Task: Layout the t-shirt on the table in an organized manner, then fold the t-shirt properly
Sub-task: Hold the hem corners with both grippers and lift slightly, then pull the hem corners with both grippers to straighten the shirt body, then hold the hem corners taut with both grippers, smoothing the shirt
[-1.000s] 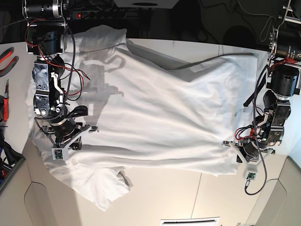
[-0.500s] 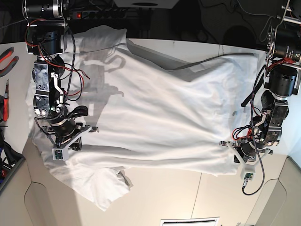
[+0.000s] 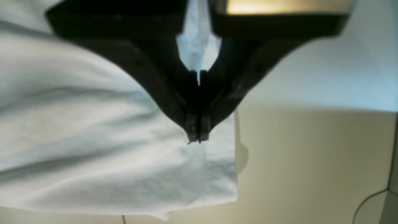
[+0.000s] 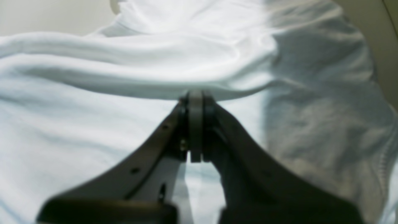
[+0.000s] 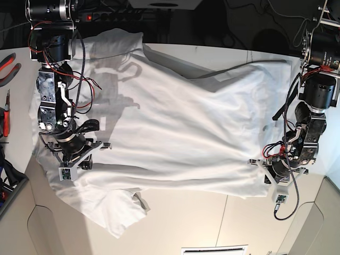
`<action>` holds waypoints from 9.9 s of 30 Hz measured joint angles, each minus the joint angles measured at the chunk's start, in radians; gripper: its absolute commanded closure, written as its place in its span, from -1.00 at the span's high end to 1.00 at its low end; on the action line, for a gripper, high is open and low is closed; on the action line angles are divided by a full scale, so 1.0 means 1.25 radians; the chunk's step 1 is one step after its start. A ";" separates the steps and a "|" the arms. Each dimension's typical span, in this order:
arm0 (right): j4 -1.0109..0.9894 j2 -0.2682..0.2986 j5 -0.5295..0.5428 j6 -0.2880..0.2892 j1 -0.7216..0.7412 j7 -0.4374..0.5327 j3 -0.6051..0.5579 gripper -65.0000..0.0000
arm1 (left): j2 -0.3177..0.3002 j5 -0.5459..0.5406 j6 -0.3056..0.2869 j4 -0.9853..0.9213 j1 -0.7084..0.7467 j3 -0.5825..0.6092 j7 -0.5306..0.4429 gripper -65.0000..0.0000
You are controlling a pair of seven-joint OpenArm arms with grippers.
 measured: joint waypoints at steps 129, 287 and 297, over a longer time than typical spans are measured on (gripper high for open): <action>0.404 0.074 0.182 0.059 -0.567 -0.227 0.222 -1.00 | 0.038 -0.467 -0.362 0.364 0.640 -0.600 0.294 -1.00; 0.218 0.071 0.542 0.182 -0.482 -0.378 0.439 -1.00 | 0.144 -0.605 -0.374 0.259 0.660 -0.677 0.329 -1.00; 0.218 0.071 0.557 0.182 -0.483 -0.379 0.439 -1.00 | 0.145 -0.605 -0.374 0.259 0.660 -0.677 0.329 -1.00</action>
